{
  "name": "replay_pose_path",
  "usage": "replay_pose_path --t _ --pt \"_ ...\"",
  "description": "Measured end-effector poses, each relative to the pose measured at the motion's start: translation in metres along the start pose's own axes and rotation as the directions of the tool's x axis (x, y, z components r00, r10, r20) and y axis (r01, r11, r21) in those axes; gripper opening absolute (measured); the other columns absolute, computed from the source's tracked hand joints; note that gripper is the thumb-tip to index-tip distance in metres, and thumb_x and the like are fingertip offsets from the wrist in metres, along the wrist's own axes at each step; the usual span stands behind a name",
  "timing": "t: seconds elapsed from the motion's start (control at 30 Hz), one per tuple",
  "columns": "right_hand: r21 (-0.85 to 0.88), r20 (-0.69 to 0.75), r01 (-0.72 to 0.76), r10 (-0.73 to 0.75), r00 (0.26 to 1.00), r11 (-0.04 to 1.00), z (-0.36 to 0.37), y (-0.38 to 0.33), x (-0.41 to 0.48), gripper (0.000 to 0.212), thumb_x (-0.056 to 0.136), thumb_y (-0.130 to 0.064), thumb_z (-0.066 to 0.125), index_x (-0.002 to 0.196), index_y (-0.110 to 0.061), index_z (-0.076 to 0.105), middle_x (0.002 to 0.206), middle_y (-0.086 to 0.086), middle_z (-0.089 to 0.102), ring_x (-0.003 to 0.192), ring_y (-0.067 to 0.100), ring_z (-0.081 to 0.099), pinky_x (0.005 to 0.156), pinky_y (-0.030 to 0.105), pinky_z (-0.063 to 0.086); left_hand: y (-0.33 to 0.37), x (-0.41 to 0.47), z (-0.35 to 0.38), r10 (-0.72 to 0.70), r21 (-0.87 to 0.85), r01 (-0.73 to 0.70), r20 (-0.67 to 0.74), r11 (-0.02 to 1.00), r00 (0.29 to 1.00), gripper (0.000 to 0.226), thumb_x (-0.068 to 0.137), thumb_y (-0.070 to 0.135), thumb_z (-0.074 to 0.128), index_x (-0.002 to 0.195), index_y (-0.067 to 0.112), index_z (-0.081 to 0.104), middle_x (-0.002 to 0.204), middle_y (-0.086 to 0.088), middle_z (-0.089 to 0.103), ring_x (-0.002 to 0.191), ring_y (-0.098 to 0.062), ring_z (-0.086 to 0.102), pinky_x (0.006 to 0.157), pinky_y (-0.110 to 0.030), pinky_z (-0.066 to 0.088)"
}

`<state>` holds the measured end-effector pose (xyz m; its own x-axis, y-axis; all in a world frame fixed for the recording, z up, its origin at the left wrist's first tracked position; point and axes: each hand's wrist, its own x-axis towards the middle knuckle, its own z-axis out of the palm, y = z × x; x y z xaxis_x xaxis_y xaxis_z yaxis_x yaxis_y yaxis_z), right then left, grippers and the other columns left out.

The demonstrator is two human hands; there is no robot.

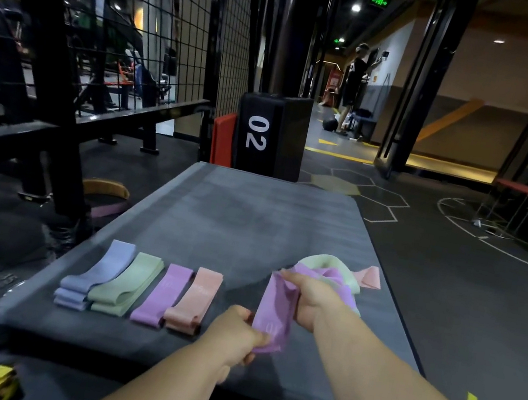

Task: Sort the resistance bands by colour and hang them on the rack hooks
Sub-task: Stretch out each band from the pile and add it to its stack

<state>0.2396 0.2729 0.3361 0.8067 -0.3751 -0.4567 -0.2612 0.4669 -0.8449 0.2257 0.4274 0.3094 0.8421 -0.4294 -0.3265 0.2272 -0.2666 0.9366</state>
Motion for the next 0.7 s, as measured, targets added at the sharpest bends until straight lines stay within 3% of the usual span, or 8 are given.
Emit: replay_pose_path --t 0.07,0.13,0.23,0.3,0.4,0.47,0.57,0.7 --pt "0.028 -0.012 0.029 -0.029 1.0 0.999 0.005 -0.01 0.003 0.021 0.087 -0.006 0.068 0.069 -0.006 0.059 0.061 0.007 0.064 0.069 0.022 0.059 0.08 0.038 0.05 -0.001 0.002 -0.004 0.01 0.061 -0.01 0.007 0.998 1.0 0.015 0.08 0.012 0.069 0.093 0.011 0.061 0.081 -0.007 0.066 0.066 -0.023 0.051 0.06 -0.03 0.042" --pt "0.046 -0.007 0.014 -0.014 1.0 0.999 0.007 -0.018 0.006 0.017 0.084 -0.009 0.073 0.07 -0.005 0.063 0.065 0.008 0.065 0.072 0.023 0.061 0.088 0.039 0.051 -0.002 0.003 -0.007 0.029 0.138 -0.029 0.002 0.99 1.0 0.01 0.081 0.012 0.067 0.089 0.012 0.063 0.073 -0.005 0.062 0.06 -0.021 0.049 0.057 -0.027 0.041" --pt "0.085 -0.036 0.014 -0.011 0.999 0.996 0.006 -0.027 0.012 0.019 0.078 -0.019 0.08 0.084 -0.006 0.067 0.081 0.009 0.071 0.079 0.026 0.067 0.086 0.039 0.054 0.0 0.004 -0.01 0.059 0.246 -0.059 0.009 0.967 0.998 0.008 0.081 0.011 0.062 0.076 0.017 0.059 0.059 0.0 0.053 0.047 -0.015 0.04 0.047 -0.02 0.033" --pt "0.104 -0.065 0.012 -0.005 0.998 0.994 0.0 -0.032 0.015 0.029 0.075 -0.026 0.082 0.095 -0.009 0.068 0.091 0.009 0.074 0.089 0.028 0.069 0.095 0.044 0.051 0.0 0.004 -0.011 0.06 0.295 -0.06 0.011 0.954 0.998 0.014 0.081 0.009 0.059 0.07 0.018 0.056 0.056 0.001 0.05 0.044 -0.014 0.038 0.043 -0.018 0.03" --pt "0.158 -0.096 0.063 -0.049 0.994 0.985 -0.011 -0.043 0.014 0.038 0.078 -0.022 0.08 0.109 -0.002 0.069 0.098 0.011 0.074 0.096 0.027 0.068 0.1 0.044 0.048 0.0 0.006 -0.013 0.027 0.279 -0.027 0.005 0.96 1.0 0.016 0.08 0.008 0.058 0.068 0.017 0.054 0.059 -0.002 0.05 0.048 -0.018 0.039 0.049 -0.021 0.031" --pt "0.154 -0.128 0.089 -0.069 0.989 0.984 -0.017 -0.051 0.01 0.039 0.078 -0.02 0.08 0.112 -0.005 0.068 0.106 0.015 0.071 0.098 0.028 0.067 0.094 0.047 0.052 -0.001 0.005 -0.014 0.005 0.286 -0.008 0.013 0.958 1.0 0.015 0.082 0.009 0.057 0.069 0.017 0.055 0.064 -0.003 0.052 0.053 -0.019 0.042 0.052 -0.023 0.034" --pt "0.151 -0.175 0.141 -0.114 0.978 0.979 -0.03 -0.061 0.002 0.03 0.081 -0.013 0.077 0.105 0.0 0.065 0.099 0.018 0.068 0.084 0.028 0.067 0.068 0.042 0.054 0.001 0.0 -0.014 -0.02 0.289 0.008 0.039 0.957 0.999 0.009 0.085 0.011 0.054 0.081 0.017 0.06 0.071 -0.005 0.056 0.056 -0.019 0.043 0.05 -0.021 0.033" --pt "0.08 -0.285 0.232 -0.201 0.937 0.969 -0.061 -0.057 -0.005 0.048 0.08 -0.013 0.077 0.121 0.003 0.057 0.118 0.022 0.063 0.105 0.03 0.064 0.096 0.043 0.05 0.003 -0.001 -0.013 -0.052 0.259 0.035 0.06 0.965 0.997 0.011 0.084 0.009 0.051 0.085 0.014 0.061 0.074 -0.008 0.056 0.056 -0.02 0.044 0.052 -0.024 0.035"
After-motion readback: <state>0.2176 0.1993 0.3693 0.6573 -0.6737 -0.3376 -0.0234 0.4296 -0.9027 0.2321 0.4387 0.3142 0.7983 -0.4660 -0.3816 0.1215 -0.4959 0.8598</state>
